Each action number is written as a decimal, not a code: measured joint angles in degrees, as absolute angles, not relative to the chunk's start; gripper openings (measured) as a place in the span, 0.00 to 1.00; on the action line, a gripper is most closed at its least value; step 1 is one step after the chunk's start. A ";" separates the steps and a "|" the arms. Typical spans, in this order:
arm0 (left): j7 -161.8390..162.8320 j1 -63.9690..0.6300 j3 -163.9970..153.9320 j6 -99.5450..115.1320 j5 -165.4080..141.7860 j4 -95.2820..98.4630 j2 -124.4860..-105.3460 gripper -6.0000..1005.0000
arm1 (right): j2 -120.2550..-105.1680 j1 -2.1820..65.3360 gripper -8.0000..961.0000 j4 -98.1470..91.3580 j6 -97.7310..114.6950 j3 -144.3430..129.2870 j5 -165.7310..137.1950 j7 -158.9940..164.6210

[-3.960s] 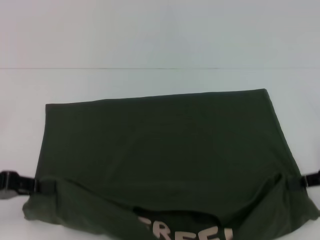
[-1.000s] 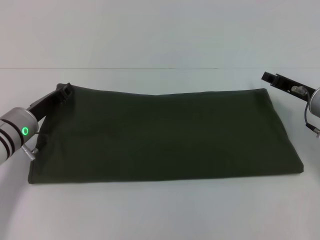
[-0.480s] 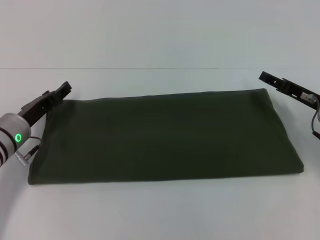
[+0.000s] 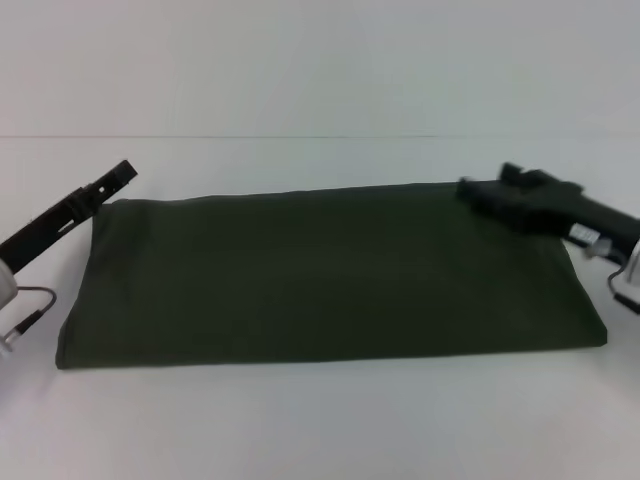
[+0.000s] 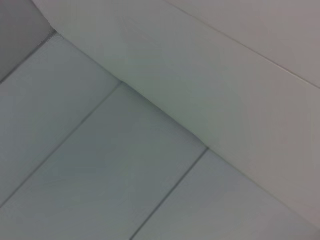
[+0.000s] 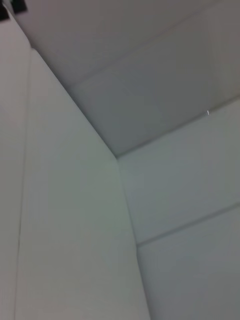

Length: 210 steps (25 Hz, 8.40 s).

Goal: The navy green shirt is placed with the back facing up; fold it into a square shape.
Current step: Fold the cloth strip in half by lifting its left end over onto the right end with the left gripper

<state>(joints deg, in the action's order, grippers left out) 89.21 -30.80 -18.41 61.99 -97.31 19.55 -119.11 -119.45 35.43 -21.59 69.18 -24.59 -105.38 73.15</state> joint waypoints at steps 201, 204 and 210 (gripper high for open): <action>129.58 -34.01 -34.80 65.37 -130.80 31.64 -115.56 0.47 | -120.32 35.68 0.98 -16.08 73.76 -46.14 -105.03 48.51; 129.24 -34.12 -34.79 65.37 -130.80 31.64 -115.50 0.41 | -120.32 35.68 0.98 -16.08 73.76 -46.14 -105.03 48.51; 129.05 -34.24 -35.20 65.67 -130.80 31.64 -115.04 0.25 | -120.32 35.68 0.98 -16.08 73.77 -46.13 -105.03 48.51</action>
<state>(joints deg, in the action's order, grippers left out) 129.05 -34.24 -35.20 65.67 -130.80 31.64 -115.04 -120.32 35.68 -16.08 73.77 -46.14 -105.03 48.51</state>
